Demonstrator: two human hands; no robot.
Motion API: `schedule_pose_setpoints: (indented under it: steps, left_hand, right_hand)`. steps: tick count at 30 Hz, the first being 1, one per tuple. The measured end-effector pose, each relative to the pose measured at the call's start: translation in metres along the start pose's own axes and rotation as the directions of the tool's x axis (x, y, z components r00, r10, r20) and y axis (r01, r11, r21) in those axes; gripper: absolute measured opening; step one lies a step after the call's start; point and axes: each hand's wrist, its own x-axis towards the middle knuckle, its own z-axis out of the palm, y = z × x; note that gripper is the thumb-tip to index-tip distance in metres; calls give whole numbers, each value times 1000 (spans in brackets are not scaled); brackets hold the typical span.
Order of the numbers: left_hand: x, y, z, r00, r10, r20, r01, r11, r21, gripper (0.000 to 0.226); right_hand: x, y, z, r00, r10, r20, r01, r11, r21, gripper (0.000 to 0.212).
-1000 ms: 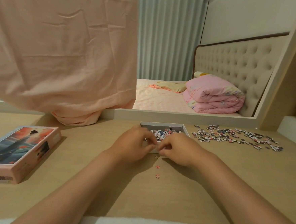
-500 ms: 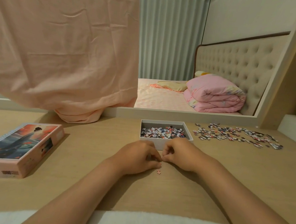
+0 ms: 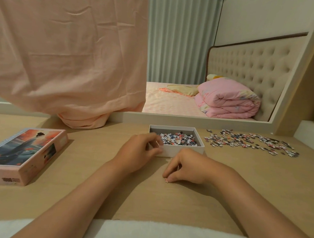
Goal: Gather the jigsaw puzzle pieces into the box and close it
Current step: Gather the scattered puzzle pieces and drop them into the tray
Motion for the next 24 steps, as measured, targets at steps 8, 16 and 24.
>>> schedule_pose_setpoints:
  steps: [8, 16, 24]
  left_hand:
    - [25, 1, 14, 982, 65, -177, -21, 971, 239, 4]
    - [26, -19, 22, 994, 106, -17, -93, 934, 344, 47]
    - [21, -26, 16, 996, -24, 90, 2, 970, 242, 64]
  right_hand:
    - [2, 1, -6, 995, 29, -95, -16, 990, 138, 4]
    - [33, 29, -31, 710, 169, -684, -249, 968, -18, 11]
    - [43, 29, -12, 969, -50, -241, -13, 967, -255, 44]
